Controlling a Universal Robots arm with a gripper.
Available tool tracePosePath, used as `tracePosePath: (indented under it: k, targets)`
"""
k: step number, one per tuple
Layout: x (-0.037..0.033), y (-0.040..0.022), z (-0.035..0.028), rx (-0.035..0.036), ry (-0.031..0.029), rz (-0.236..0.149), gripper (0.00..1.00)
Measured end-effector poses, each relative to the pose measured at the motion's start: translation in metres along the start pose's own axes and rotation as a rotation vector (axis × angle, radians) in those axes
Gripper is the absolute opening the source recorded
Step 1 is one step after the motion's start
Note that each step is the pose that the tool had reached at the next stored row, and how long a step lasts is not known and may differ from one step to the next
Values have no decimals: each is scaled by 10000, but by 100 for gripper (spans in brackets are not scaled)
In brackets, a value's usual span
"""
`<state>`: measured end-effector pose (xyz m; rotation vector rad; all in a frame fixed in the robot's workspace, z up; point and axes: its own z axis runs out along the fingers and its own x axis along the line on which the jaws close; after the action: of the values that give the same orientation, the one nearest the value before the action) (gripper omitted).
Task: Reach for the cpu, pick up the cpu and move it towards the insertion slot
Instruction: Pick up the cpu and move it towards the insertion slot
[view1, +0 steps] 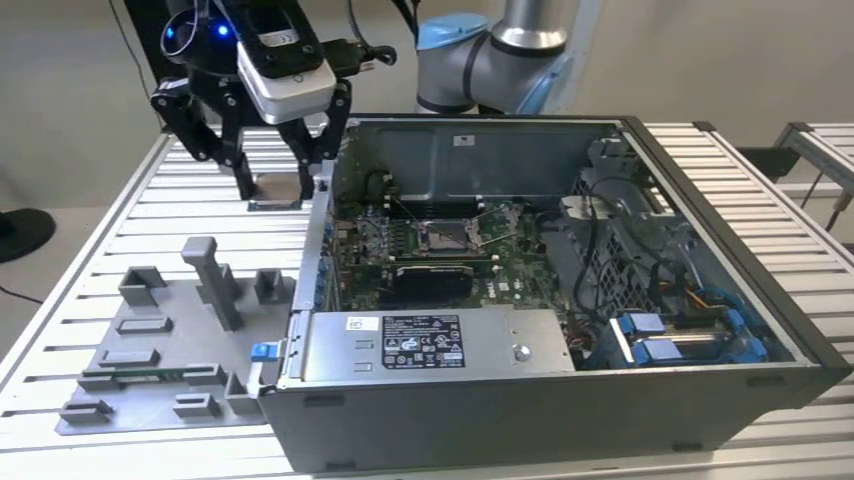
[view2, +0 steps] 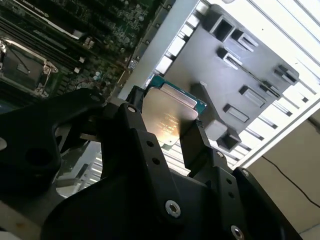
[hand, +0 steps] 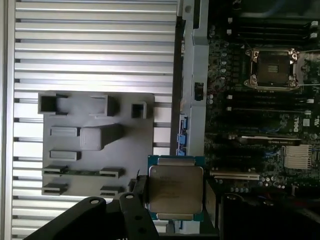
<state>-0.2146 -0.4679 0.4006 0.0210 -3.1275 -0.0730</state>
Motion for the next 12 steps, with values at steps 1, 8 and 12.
tracePosePath:
  k: [1,8,12]
  targets:
    - [-24,0,-1,1,0,0,0]
    - [-198,-3,-3,0,0,0,0]
    - [-294,-4,-4,0,0,1,0]
